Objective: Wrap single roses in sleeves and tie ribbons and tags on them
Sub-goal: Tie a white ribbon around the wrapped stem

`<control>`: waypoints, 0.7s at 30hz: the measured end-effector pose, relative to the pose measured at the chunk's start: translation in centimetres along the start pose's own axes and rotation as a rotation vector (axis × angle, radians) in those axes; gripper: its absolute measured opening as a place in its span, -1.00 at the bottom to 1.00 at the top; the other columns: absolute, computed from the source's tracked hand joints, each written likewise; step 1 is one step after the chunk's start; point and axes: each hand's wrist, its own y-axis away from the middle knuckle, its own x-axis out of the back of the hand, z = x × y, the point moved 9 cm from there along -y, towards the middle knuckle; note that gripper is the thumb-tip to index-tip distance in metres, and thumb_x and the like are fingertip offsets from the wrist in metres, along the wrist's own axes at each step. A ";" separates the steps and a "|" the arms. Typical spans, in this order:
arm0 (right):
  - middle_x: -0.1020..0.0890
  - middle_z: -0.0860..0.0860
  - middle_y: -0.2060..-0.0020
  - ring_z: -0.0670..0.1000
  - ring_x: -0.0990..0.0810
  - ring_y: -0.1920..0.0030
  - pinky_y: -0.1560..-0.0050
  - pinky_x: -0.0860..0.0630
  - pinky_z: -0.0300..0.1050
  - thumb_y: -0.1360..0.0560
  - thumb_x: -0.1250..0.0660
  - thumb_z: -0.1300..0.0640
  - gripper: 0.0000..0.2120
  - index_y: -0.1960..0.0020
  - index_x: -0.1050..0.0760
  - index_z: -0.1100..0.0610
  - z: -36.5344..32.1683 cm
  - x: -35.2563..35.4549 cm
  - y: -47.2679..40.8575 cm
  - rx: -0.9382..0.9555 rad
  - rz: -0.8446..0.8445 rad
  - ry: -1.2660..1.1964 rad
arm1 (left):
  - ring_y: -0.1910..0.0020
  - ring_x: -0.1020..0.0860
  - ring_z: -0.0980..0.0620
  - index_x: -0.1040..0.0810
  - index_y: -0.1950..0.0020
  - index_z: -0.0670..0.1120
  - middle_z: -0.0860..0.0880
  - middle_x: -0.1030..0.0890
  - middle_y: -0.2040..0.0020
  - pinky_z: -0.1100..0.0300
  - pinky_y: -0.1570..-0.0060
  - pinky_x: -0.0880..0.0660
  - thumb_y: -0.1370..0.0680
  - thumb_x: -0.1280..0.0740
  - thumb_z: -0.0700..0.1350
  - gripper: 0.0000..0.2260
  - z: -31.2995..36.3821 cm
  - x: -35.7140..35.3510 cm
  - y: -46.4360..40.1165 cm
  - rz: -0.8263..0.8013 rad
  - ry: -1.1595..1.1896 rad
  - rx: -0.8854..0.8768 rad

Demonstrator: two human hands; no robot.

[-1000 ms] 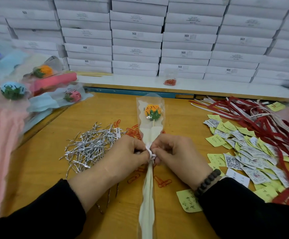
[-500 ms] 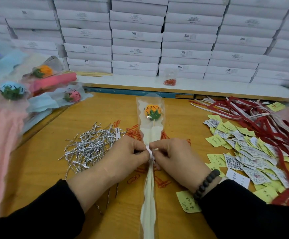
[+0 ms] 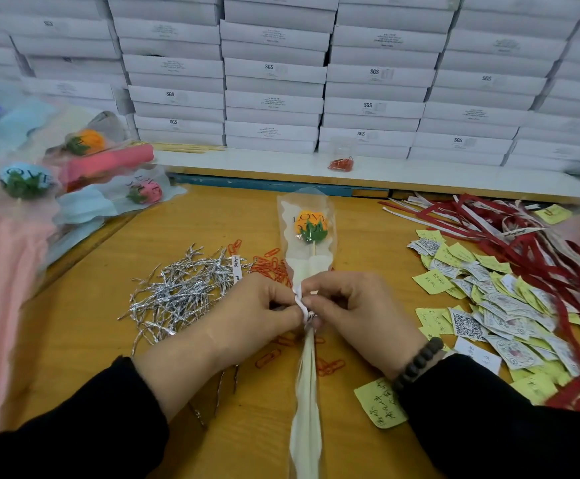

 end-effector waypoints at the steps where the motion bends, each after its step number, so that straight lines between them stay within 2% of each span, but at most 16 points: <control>1: -0.63 0.00 0.41 -0.04 -0.60 0.32 0.10 -0.54 0.05 -0.46 -0.36 0.24 -0.84 0.20 -0.60 -0.01 0.1 0.1 -0.1 -0.005 0.002 -0.012 | 0.45 -0.26 0.11 -0.62 0.25 -0.32 -0.09 -0.36 0.45 0.31 0.44 -0.20 -0.49 -0.34 -0.27 -0.84 0.1 -0.1 0.0 -0.011 -0.008 -0.013; 4: -0.60 -0.04 0.45 -0.05 -0.58 0.32 0.12 -0.53 0.00 -0.47 -0.35 0.20 -0.75 0.29 -0.46 -0.10 0.2 0.1 -0.1 -0.009 -0.010 0.014 | 0.40 -0.26 0.05 -0.57 0.23 -0.40 -0.14 -0.33 0.41 0.24 0.40 -0.20 -0.50 -0.33 -0.26 -0.79 0.4 -0.1 0.1 -0.017 -0.025 -0.032; 7: -0.58 -0.06 0.43 -0.14 -0.53 0.36 0.19 -0.51 -0.09 -0.51 -0.29 0.12 -0.83 0.23 -0.42 -0.07 0.4 -0.2 -0.1 -0.019 -0.047 0.090 | 0.45 -0.34 0.05 -0.54 0.22 -0.43 -0.16 -0.40 0.44 0.24 0.40 -0.28 -0.51 -0.29 -0.29 -0.80 -0.1 0.1 0.0 0.021 0.027 0.009; 10: -0.59 -0.04 0.42 -0.18 -0.50 0.40 0.23 -0.48 -0.14 -0.54 -0.22 0.12 -0.89 0.16 -0.38 0.00 0.8 -0.2 0.0 -0.055 -0.067 0.054 | 0.58 -0.40 0.17 -0.55 0.29 -0.25 0.02 -0.47 0.57 0.39 0.47 -0.35 -0.53 -0.26 -0.31 -0.80 -0.6 0.6 0.0 0.088 0.075 0.072; 12: -0.58 -0.05 0.41 -0.19 -0.47 0.41 0.27 -0.43 -0.20 -0.56 -0.19 0.12 -0.90 0.14 -0.36 0.02 1.0 0.0 0.0 -0.070 -0.071 0.089 | 0.54 -0.44 0.09 -0.50 0.31 -0.14 -0.03 -0.51 0.55 0.32 0.46 -0.35 -0.55 -0.25 -0.27 -0.78 -1.0 0.7 0.0 0.116 0.071 0.092; 15: -0.56 -0.06 0.33 -0.14 -0.44 0.37 0.24 -0.44 -0.11 -0.55 -0.18 0.10 -0.92 0.13 -0.36 0.02 1.1 0.2 0.1 -0.083 -0.063 0.162 | 0.47 -0.46 -0.01 -0.49 0.25 -0.15 -0.06 -0.55 0.53 0.23 0.40 -0.34 -0.56 -0.23 -0.22 -0.82 -1.5 1.1 0.0 0.164 0.046 0.103; 21: -0.52 -0.05 0.30 -0.10 -0.40 0.37 0.26 -0.41 -0.06 -0.52 -0.18 0.09 -0.93 0.12 -0.38 0.06 1.2 1.0 0.2 -0.119 -0.036 0.242 | 0.56 -0.43 0.12 -0.45 0.28 -0.11 -0.05 -0.56 0.53 0.28 0.47 -0.36 -0.54 -0.22 -0.22 -0.81 -1.6 2.0 0.1 0.242 -0.007 0.096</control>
